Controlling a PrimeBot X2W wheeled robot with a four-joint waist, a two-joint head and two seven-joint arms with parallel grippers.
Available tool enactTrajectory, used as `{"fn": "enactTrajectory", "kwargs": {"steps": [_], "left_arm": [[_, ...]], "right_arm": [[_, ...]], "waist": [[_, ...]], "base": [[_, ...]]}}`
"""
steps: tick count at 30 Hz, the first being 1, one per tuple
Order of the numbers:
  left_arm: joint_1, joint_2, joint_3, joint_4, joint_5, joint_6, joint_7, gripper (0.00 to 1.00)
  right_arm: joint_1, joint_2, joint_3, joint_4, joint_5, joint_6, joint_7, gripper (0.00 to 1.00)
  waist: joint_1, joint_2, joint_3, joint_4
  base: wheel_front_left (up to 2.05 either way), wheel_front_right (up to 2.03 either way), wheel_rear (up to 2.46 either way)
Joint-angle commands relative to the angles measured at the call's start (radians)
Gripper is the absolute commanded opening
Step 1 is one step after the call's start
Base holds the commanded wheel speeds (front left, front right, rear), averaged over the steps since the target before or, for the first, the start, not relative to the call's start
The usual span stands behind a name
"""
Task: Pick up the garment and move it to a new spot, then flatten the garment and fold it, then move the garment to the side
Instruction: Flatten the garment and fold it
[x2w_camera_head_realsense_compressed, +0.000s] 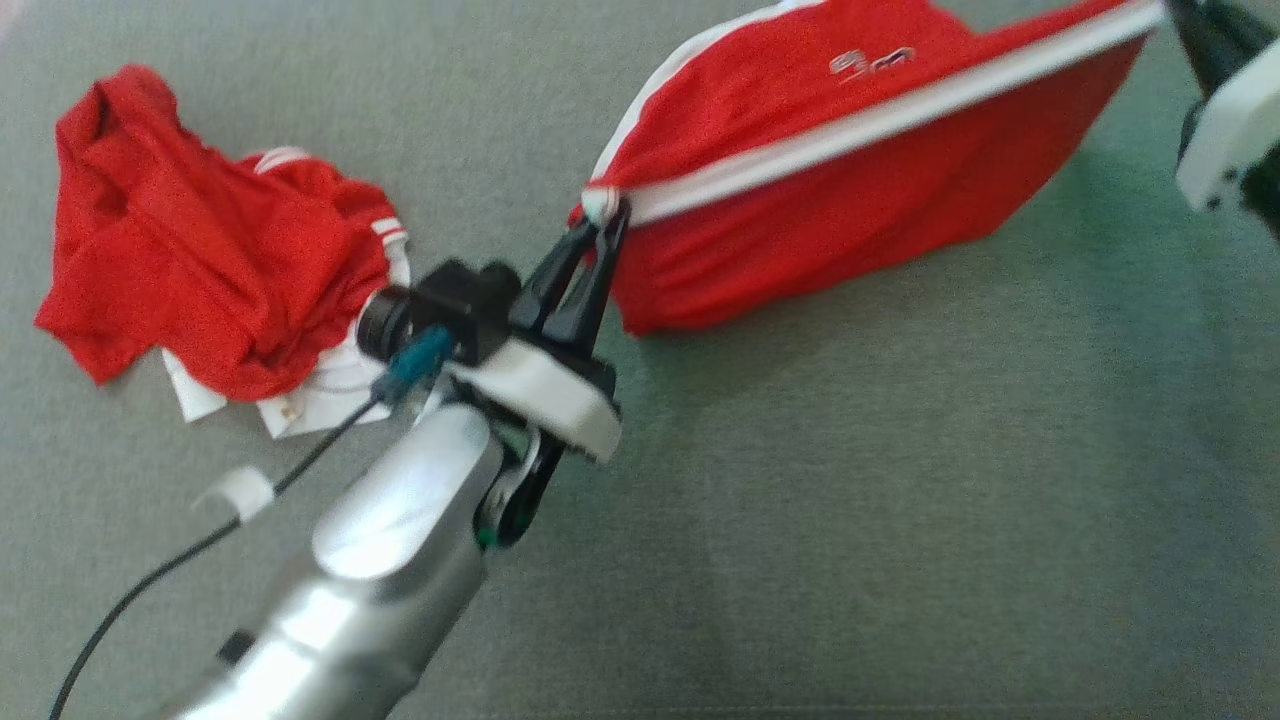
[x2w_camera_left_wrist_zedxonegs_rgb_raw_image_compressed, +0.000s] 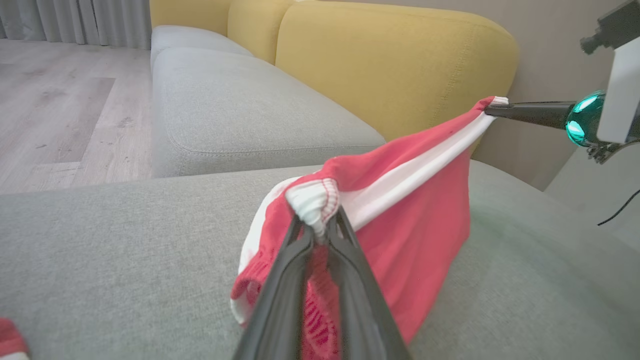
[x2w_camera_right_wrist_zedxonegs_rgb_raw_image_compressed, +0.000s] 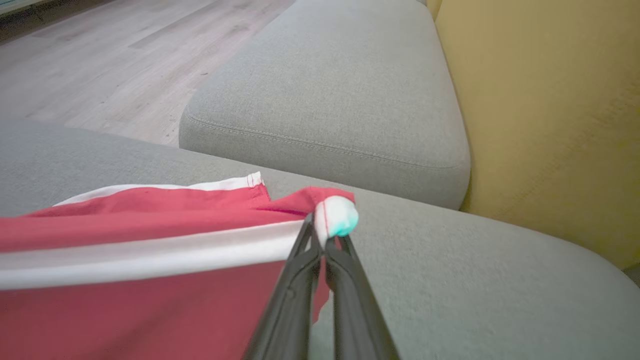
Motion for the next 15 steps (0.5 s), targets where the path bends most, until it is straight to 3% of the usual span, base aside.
{"fn": "enactTrajectory", "kwargs": {"steps": [1,6,15], "left_arm": [[-0.059,0.010,0.049,-0.009,0.006,0.002,-0.005,0.00],[-0.140,-0.036,0.046,0.060,0.012,-0.009,-0.022,0.00],[-0.257,-0.093,0.021,0.160,0.001,-0.038,-0.050,0.00]], "right_arm": [[-0.040,-0.011,-0.017,0.002,-0.017,-0.002,-0.014,0.00],[-0.138,0.032,-0.013,0.101,-0.073,-0.002,-0.025,0.00],[-0.270,0.053,0.006,0.252,-0.139,-0.002,-0.057,0.00]], "waist": [[-0.0003,0.0000,0.059,0.049],[-0.0003,0.0000,0.112,0.090],[-0.0003,0.0000,0.188,0.159]], "base": [[0.00,0.00,0.00],[0.00,0.00,0.00],[0.00,0.00,0.00]]}}
